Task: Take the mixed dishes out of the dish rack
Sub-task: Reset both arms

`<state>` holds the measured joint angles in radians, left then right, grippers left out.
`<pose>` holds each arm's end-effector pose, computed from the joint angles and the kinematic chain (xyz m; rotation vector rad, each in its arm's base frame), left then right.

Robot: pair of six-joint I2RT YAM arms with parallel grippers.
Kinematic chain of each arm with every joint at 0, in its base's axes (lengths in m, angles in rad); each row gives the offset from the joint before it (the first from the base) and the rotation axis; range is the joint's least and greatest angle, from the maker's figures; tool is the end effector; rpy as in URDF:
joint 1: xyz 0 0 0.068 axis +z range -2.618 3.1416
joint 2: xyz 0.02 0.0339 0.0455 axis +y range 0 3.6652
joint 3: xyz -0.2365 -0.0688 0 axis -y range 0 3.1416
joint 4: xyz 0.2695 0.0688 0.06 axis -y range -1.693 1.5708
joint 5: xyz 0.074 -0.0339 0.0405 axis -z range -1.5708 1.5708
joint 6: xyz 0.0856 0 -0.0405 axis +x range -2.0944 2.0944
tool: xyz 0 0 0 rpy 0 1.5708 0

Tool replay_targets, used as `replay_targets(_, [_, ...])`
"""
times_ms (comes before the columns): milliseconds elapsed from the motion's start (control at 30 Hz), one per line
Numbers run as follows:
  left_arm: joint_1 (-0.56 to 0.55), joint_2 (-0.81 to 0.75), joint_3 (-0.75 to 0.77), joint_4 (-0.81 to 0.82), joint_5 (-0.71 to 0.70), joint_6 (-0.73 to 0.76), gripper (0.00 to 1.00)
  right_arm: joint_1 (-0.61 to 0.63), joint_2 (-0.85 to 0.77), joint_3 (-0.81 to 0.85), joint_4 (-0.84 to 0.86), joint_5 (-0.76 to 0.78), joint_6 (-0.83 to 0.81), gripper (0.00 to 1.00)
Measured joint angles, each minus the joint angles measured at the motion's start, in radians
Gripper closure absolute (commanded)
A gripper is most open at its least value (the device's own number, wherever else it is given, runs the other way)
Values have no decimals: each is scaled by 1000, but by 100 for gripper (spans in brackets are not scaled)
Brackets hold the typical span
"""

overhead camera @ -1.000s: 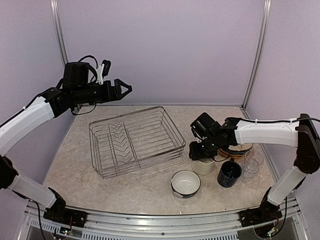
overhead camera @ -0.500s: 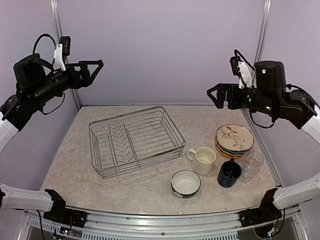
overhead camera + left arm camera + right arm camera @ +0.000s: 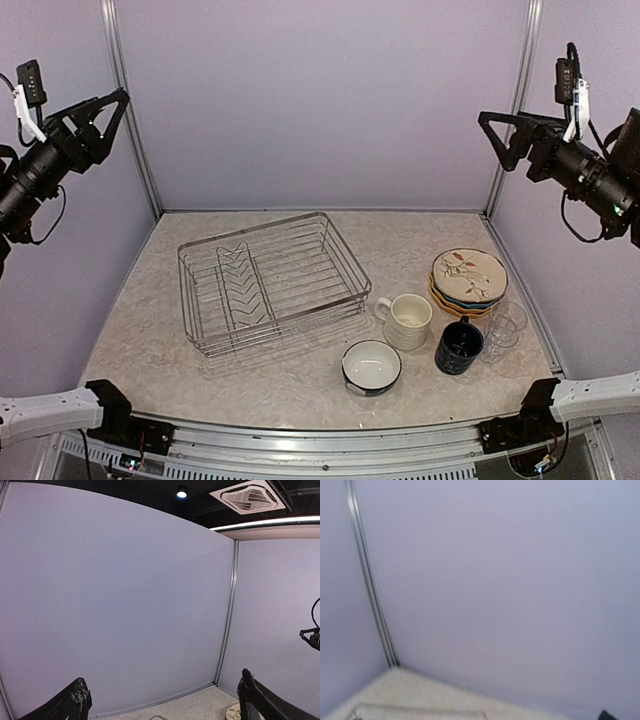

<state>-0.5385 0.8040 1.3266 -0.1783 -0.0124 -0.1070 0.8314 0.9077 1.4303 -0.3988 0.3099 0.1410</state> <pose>0.1806 -0.1066 0.5242 0.2559 1.2187 -0.5539 0.1758 0.1541 0.5056 -0.2503 1.4569 0.5690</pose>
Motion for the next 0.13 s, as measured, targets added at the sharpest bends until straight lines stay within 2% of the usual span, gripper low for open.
replay_targets(133, [0,-39,-12,6,-19,7,1,0,-74,-38,87,-14,-26,0])
